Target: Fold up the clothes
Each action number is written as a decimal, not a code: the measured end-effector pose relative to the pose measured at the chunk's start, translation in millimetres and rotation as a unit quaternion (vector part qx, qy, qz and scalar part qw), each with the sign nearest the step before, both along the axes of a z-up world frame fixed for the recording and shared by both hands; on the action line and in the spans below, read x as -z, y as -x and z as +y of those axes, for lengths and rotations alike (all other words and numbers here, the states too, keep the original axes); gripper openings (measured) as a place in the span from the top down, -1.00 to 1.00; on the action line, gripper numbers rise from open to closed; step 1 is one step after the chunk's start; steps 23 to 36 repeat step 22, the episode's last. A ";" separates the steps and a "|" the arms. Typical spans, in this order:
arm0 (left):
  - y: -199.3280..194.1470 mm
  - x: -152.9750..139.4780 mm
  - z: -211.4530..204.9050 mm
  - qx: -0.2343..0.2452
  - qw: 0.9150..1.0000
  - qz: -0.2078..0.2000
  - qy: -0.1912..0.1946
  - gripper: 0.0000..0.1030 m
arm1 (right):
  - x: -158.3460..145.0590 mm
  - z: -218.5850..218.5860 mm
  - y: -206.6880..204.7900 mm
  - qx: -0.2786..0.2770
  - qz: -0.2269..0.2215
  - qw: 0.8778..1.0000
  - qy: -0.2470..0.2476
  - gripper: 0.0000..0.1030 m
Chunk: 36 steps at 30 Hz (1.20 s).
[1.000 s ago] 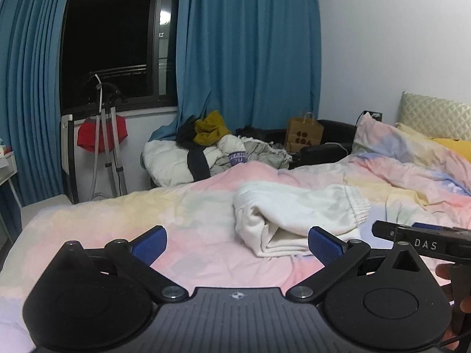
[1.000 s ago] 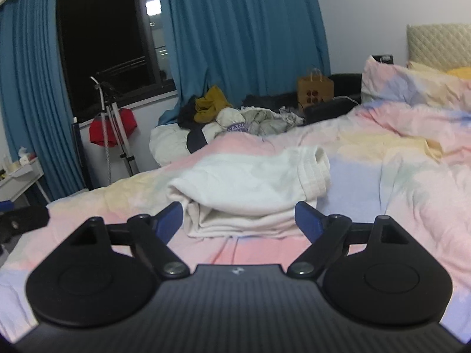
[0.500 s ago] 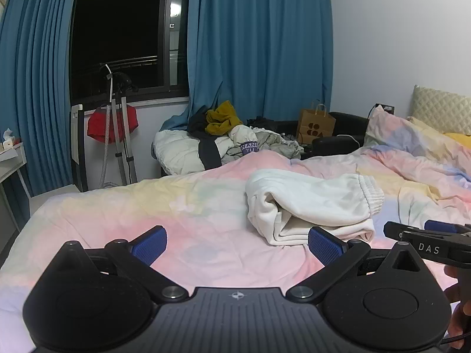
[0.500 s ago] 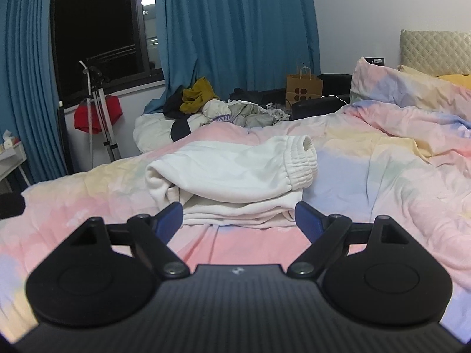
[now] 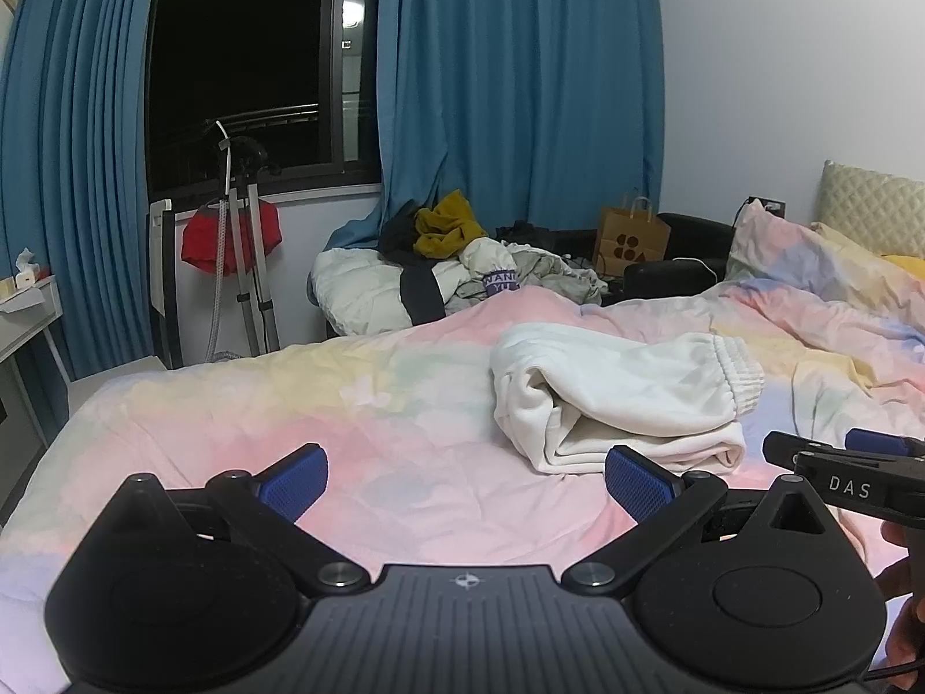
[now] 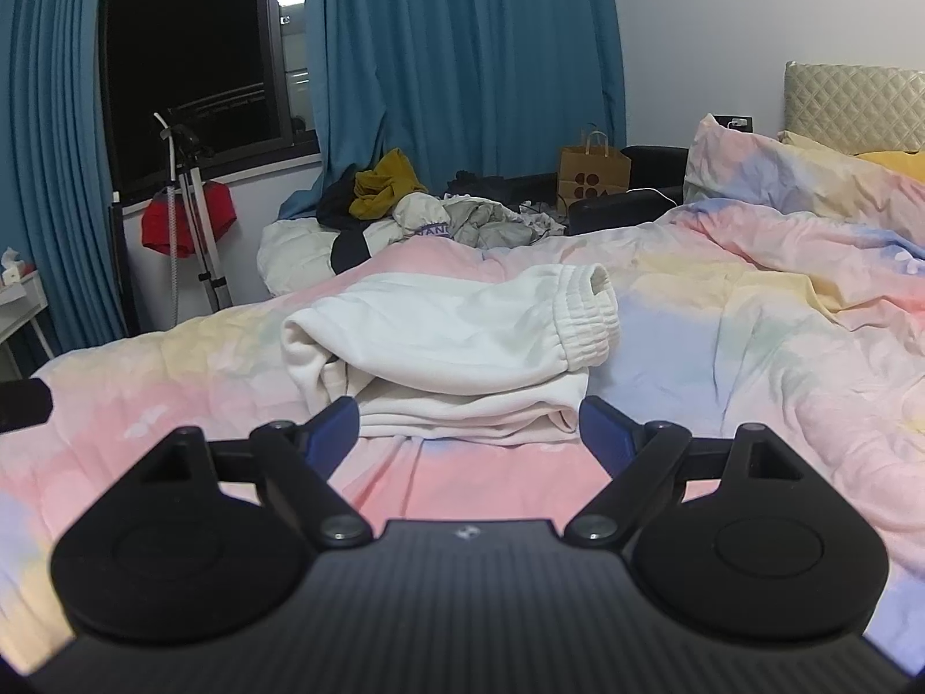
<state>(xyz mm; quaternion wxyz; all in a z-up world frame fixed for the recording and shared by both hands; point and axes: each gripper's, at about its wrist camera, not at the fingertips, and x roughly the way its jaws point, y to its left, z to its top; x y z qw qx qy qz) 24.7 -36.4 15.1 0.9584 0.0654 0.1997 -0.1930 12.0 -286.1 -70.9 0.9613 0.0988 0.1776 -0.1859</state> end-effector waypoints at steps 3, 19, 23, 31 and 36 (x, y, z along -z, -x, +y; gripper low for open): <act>0.2 0.9 -0.5 0.001 1.000 0.001 -0.002 -1.00 | 0.1 0.7 -0.6 0.001 0.000 1.000 0.000 -0.64; 1.1 3.2 0.8 -0.001 1.000 -0.001 -0.006 -1.00 | 1.8 3.4 -0.1 0.002 0.002 1.000 0.007 -0.64; 0.8 3.7 1.8 0.000 1.000 0.002 -0.001 -1.00 | 2.1 2.8 0.4 0.002 0.003 1.000 0.006 -0.64; 0.8 3.7 1.8 0.000 1.000 0.002 -0.001 -1.00 | 2.1 2.8 0.4 0.002 0.003 1.000 0.006 -0.64; 0.8 3.7 1.8 0.000 1.000 0.002 -0.001 -1.00 | 2.1 2.8 0.4 0.002 0.003 1.000 0.006 -0.64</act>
